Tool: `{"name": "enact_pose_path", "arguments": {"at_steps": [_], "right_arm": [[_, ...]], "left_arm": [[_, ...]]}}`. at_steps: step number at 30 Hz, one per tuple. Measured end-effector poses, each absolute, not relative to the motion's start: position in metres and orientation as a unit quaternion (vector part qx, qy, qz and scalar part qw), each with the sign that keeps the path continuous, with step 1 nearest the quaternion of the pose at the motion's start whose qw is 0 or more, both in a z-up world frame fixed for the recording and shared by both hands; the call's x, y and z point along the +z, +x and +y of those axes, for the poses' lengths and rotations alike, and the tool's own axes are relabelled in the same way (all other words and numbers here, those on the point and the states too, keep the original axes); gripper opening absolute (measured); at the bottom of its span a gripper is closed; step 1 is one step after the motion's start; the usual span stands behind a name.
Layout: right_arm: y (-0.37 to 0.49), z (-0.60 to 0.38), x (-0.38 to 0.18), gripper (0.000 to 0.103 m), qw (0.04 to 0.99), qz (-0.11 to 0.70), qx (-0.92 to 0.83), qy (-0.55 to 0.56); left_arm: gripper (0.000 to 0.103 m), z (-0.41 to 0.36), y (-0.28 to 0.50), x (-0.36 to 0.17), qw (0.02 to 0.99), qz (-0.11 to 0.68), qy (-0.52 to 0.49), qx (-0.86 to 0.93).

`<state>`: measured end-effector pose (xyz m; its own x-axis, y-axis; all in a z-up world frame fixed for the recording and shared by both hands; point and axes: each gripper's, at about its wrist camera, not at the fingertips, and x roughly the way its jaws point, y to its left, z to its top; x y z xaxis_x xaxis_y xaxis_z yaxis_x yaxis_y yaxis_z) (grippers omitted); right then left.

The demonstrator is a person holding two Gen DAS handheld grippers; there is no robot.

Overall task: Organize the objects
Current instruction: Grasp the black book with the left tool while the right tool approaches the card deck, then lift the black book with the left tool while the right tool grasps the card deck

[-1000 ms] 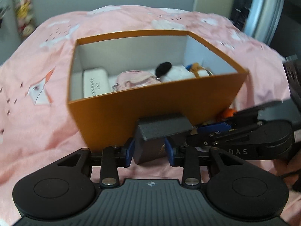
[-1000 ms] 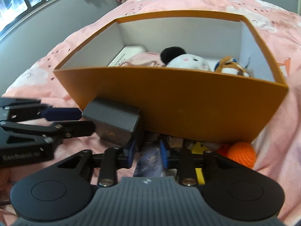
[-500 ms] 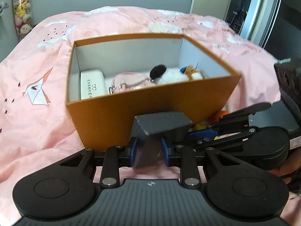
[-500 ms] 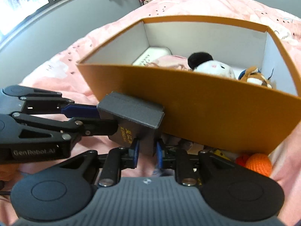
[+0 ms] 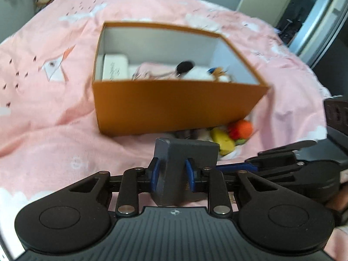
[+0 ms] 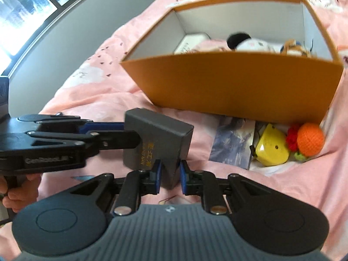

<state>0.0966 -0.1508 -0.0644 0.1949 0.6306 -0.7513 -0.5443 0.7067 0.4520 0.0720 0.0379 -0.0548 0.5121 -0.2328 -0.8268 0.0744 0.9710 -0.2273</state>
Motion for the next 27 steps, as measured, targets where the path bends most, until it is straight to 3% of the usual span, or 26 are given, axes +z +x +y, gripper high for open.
{"name": "enact_pose_path", "arguments": {"at_steps": [4, 8, 14, 18, 20, 22, 26, 27], "right_arm": [[0.102, -0.145, -0.078, 0.017, 0.773, 0.51, 0.374, 0.043], [0.111, -0.141, -0.089, 0.016, 0.768, 0.52, 0.371, 0.048], [0.119, -0.152, -0.082, 0.035, 0.789, 0.511, 0.338, 0.055], [0.127, -0.156, -0.088, 0.039, 0.799, 0.528, 0.285, 0.04], [0.129, -0.155, -0.092, 0.045, 0.797, 0.535, 0.278, 0.037], [0.13, -0.152, -0.094, 0.046, 0.798, 0.534, 0.278, 0.031], [0.134, -0.14, -0.088, 0.048, 0.813, 0.51, 0.28, 0.007], [0.137, -0.135, -0.086, 0.055, 0.817, 0.505, 0.279, 0.0]], "left_arm": [[0.029, 0.045, 0.08, -0.075, 0.854, 0.506, -0.097, -0.074], [0.04, 0.055, 0.083, -0.089, 0.844, 0.516, -0.134, -0.063], [0.054, 0.065, 0.092, -0.096, 0.833, 0.523, -0.178, -0.042], [0.065, 0.065, 0.102, -0.106, 0.822, 0.536, -0.185, -0.046], [0.066, 0.064, 0.105, -0.111, 0.818, 0.541, -0.192, -0.051], [0.064, 0.064, 0.106, -0.113, 0.816, 0.541, -0.196, -0.051], [0.048, 0.07, 0.101, -0.108, 0.82, 0.526, -0.218, -0.05], [0.047, 0.072, 0.099, -0.105, 0.821, 0.522, -0.225, -0.049]]}}
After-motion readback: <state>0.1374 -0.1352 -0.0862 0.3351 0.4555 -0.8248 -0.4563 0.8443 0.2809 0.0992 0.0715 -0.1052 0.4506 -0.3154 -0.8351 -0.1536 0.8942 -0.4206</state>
